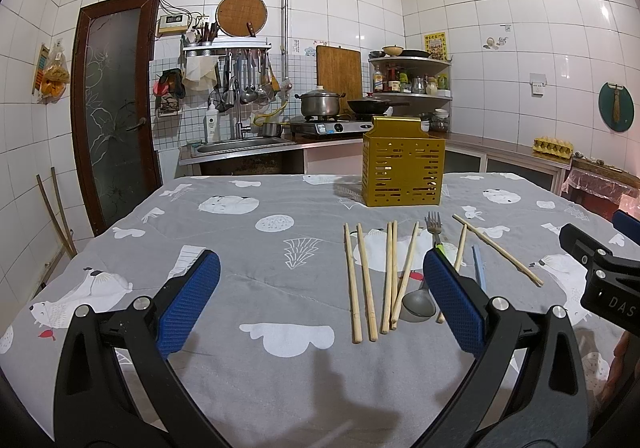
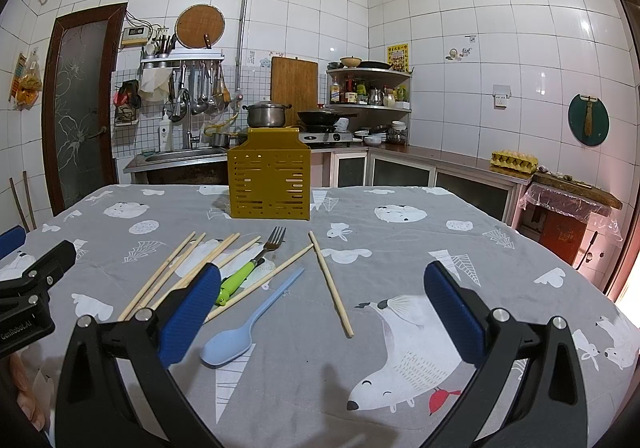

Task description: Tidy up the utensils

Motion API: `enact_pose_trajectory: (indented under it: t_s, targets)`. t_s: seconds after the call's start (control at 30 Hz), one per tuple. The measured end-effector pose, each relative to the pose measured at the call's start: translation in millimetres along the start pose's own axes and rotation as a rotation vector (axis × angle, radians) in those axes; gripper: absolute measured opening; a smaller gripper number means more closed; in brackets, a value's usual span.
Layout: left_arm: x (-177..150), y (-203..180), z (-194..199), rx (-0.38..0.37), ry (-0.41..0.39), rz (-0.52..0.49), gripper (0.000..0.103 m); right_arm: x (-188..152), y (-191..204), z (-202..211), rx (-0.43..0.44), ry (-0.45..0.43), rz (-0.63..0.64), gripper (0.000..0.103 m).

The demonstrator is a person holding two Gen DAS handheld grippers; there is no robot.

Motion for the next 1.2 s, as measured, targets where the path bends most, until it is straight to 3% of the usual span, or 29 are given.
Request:
enact_pose_trajectory:
  t_s: [1.2]
  targets:
    - [-0.9, -0.3, -0.5, 0.0, 0.002, -0.001, 0.098, -0.9, -5.5, 1.1, 0.0, -0.002, -0.007, 0.099]
Point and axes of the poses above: each gripper's, at about its wrist camera, not at the fingertips, and z roughly against the way its jaws point, y to its left, x to its top, the point moved 10 cm from there along -z, roughly the way its jaws point, and after that the axes turned 7 degrees about z, right-handed, at the moved point
